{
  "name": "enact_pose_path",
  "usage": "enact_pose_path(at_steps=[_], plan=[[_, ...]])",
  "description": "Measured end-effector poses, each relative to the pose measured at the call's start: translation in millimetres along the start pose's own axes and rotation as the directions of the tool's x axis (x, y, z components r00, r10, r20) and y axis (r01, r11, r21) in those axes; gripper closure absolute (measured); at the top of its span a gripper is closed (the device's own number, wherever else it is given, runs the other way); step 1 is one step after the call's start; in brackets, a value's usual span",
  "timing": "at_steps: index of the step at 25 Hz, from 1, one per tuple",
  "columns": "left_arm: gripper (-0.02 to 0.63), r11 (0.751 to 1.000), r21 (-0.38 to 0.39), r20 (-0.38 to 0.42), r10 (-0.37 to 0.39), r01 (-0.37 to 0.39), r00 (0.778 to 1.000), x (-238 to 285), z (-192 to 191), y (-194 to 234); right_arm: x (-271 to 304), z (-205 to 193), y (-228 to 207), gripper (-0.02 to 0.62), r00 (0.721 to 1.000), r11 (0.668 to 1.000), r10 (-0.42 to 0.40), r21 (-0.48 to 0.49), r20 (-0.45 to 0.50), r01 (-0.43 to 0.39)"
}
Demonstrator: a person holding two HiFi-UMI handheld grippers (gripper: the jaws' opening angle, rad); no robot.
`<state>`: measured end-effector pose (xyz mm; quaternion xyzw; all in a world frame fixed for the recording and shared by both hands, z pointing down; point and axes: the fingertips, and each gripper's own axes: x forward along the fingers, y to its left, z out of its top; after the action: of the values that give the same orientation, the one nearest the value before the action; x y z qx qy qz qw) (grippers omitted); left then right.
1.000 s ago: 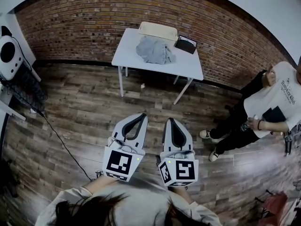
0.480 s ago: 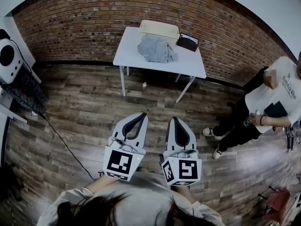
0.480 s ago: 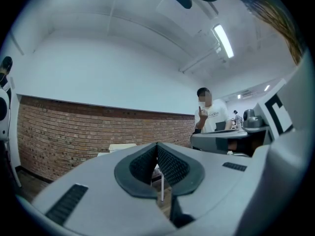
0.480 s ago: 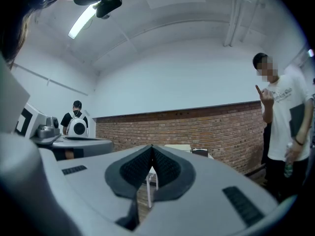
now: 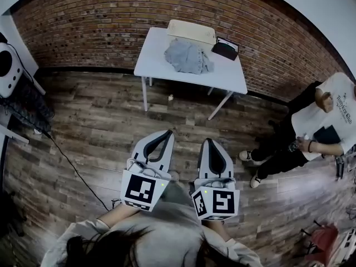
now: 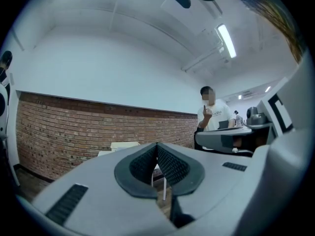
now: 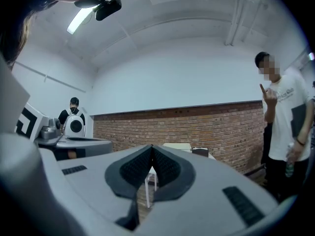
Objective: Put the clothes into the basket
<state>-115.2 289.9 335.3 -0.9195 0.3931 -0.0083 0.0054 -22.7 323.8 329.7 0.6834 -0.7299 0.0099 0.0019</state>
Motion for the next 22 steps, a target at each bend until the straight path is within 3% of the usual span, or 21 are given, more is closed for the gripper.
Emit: enact_pose_path(at_steps=[9, 22], plan=[[0.6, 0.999, 0.004, 0.036, 0.034, -0.034, 0.999, 67.6, -5.0, 38.2, 73.8, -4.0, -27.1, 0.589, 0.999, 0.999, 0.021, -0.028, 0.028, -0.02], [0.6, 0.996, 0.003, 0.047, 0.091, -0.091, 0.995, 260.7, 18.0, 112.6, 266.7, 22.2, -125.0, 0.589, 0.997, 0.997, 0.078, -0.033, 0.026, -0.077]])
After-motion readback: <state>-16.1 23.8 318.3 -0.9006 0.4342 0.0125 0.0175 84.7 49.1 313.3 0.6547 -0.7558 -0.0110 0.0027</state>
